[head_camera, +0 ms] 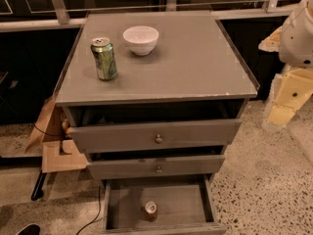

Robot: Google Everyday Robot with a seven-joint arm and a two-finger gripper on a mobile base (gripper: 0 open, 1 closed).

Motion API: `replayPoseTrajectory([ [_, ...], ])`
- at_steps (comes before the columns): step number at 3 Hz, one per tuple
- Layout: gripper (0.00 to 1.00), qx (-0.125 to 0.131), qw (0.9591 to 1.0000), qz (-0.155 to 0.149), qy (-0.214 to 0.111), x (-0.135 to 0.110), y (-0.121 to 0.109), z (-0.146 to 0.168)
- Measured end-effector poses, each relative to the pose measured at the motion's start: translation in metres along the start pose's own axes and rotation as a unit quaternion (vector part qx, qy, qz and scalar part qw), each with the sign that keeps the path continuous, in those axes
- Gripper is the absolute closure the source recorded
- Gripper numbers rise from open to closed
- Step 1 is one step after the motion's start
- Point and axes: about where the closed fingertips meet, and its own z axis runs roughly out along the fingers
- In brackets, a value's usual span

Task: Pick orange can from bottom drawer and place on counter

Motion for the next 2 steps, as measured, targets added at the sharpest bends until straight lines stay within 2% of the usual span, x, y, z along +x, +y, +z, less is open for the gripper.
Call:
replayPoseTrajectory([
  [1,0.0,0.0,1.0,0.0,0.0,0.0,0.0,0.0],
  [2,0.19,0.0,1.0,0.0,0.0,0.0,0.0,0.0],
])
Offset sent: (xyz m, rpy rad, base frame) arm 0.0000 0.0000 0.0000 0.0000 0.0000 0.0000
